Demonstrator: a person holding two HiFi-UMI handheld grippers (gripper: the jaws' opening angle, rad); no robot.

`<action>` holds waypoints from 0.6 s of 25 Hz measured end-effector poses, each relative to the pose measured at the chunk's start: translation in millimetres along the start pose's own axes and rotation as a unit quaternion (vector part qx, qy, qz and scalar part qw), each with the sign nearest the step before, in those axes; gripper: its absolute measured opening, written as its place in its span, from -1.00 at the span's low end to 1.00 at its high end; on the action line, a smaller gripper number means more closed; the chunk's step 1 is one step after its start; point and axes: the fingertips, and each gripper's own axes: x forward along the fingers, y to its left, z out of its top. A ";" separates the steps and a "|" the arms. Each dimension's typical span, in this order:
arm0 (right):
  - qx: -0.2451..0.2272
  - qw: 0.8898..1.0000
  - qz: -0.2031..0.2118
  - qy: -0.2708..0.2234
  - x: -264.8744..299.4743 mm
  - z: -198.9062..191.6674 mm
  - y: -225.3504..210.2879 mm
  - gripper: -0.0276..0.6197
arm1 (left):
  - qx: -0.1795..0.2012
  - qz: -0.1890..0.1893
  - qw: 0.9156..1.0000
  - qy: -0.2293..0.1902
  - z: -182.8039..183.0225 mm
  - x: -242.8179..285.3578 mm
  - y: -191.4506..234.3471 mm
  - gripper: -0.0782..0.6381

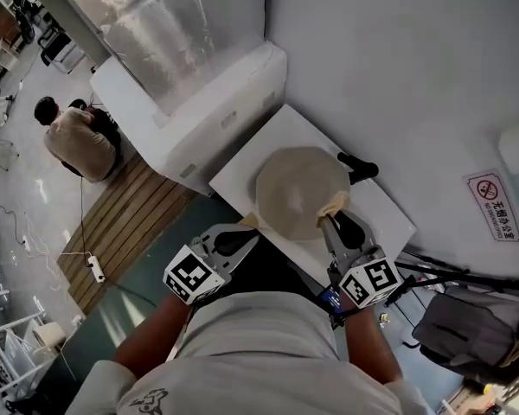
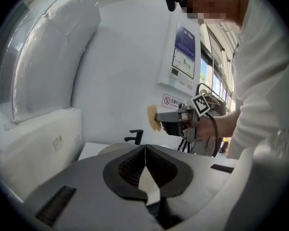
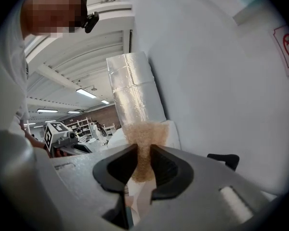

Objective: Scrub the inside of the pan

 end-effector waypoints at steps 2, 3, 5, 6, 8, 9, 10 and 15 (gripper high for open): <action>0.005 1.000 0.002 0.009 6.7 -4.9 -6.8 -0.65 | 0.013 0.007 1.000 0.023 -17.0 4.9 7.2 -0.77; 0.008 1.000 0.003 0.014 9.7 -7.6 -9.9 -0.65 | 0.017 0.010 0.999 0.038 -27.1 7.1 10.9 -0.76; 0.012 1.000 0.003 0.023 16.5 -14.2 -16.5 -0.65 | 0.016 0.015 0.998 0.064 -46.1 11.1 20.2 -0.72; 0.014 0.999 0.003 0.028 20.0 -18.7 -20.1 -0.65 | 0.015 0.019 0.997 0.075 -54.5 12.9 25.2 -0.70; 0.019 0.999 0.003 0.037 27.5 -30.0 -28.5 -0.65 | 0.017 0.026 0.995 0.092 -69.7 16.9 34.8 -0.66; 0.021 0.999 0.002 0.042 31.7 -36.2 -33.1 -0.65 | 0.019 0.029 0.994 0.101 -77.3 19.1 39.6 -0.63; 0.023 0.999 0.001 0.047 36.2 -42.7 -37.9 -0.65 | 0.022 0.031 0.993 0.111 -85.2 21.4 44.3 -0.61; 0.032 0.997 -0.013 0.074 55.1 -76.0 -64.2 -0.64 | 0.020 0.031 0.985 0.167 -131.7 31.5 60.0 -0.41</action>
